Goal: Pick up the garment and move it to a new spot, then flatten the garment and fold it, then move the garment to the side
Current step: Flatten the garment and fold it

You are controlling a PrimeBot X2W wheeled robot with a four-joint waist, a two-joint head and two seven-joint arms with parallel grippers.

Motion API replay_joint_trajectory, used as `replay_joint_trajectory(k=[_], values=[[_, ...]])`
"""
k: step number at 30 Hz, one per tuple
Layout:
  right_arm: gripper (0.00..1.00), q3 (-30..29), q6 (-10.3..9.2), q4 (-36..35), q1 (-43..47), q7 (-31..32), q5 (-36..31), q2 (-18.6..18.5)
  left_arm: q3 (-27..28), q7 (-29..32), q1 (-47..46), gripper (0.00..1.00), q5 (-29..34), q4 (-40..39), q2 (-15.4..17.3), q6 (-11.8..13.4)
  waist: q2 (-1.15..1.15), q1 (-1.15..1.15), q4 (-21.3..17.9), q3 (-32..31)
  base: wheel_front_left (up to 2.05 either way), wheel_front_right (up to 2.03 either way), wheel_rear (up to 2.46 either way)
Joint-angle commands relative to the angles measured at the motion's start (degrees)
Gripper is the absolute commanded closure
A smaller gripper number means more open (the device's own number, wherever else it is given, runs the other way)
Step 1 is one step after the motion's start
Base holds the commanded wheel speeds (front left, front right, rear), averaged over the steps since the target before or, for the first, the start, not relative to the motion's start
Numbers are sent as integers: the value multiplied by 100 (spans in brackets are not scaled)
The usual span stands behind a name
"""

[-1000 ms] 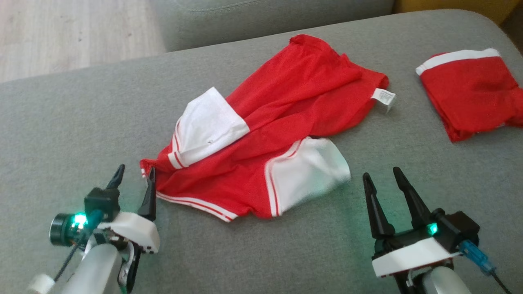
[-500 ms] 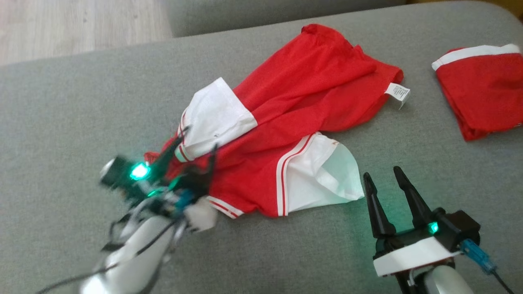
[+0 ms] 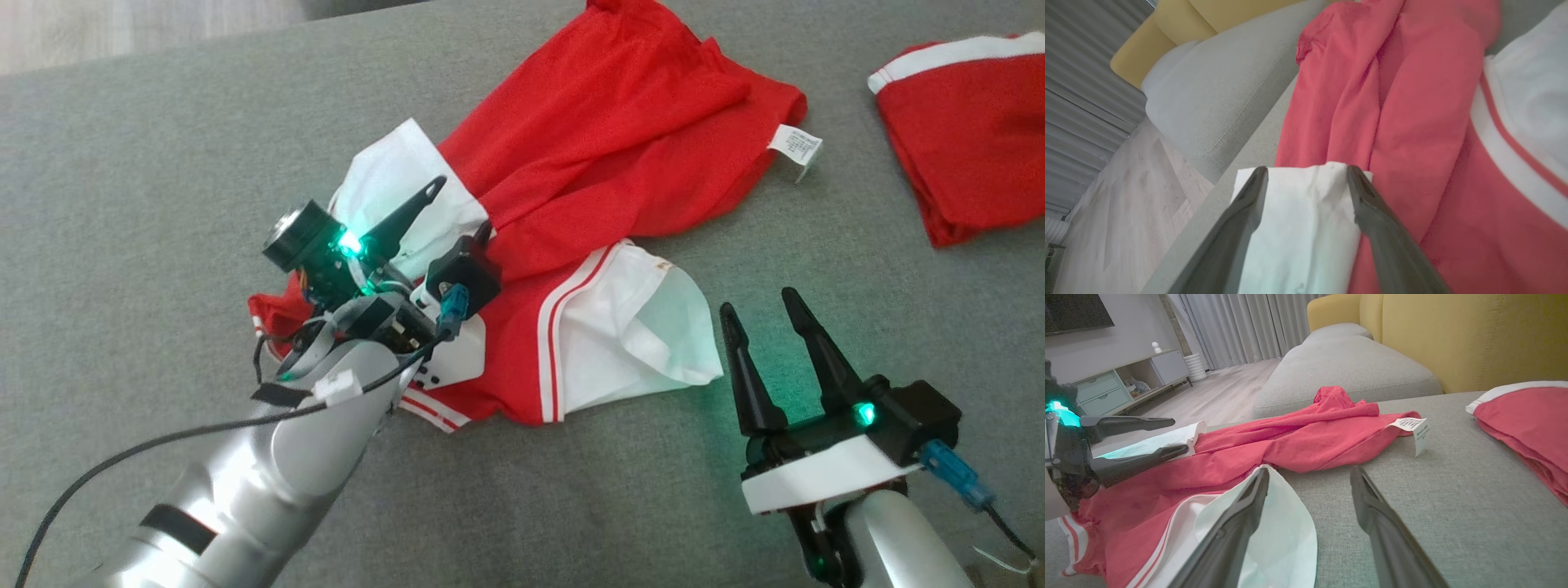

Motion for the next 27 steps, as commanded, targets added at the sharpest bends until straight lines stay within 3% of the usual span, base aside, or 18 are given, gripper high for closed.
replay_joint_trajectory(k=[1, 4, 6, 8, 12, 16, 20, 27], values=[[0, 100, 39, -170, -103, -22, 5, -52, 165, 57, -243, 0, -17, -90, 68, -11, 0, -1, -29, 11, 0, 0, 0], [0, 101, 39, -162, -90, -22, 3, -41, 160, 80, -230, 0, -128, 61, 61, -107, 0, -1, -61, 5, 0, 0, 0], [0, 93, 39, -161, -92, -22, -1, -24, 146, 43, -234, 56, -172, 110, 49, -143, 0, -1, -74, -3, 0, 0, 0], [0, 78, 39, -161, -97, -22, -3, -12, 134, -65, -243, 100, -201, 98, 17, -137, 0, -1, -68, -12, 0, 0, 0], [0, 31, 39, -163, -63, -22, -12, -14, 125, -333, -229, 100, -264, -64, -65, -69, 0, -1, 24, -62, 0, 0, 0], [0, 7, 39, -124, -23, -22, -19, -44, 252, -678, -151, 100, -340, -431, -51, 171, 0, -1, 196, -133, 0, 0, 0], [0, -74, 39, -38, -62, -22, 152, -27, 470, -889, -47, 100, -404, -795, 147, 407, 0, -1, 357, -155, 0, 0, 0], [0, -590, 39, 642, -641, -22, 517, -184, 1131, -1295, 254, 100, -710, -1699, 886, 698, 0, -1, 744, -32, 0, 0, 0]])
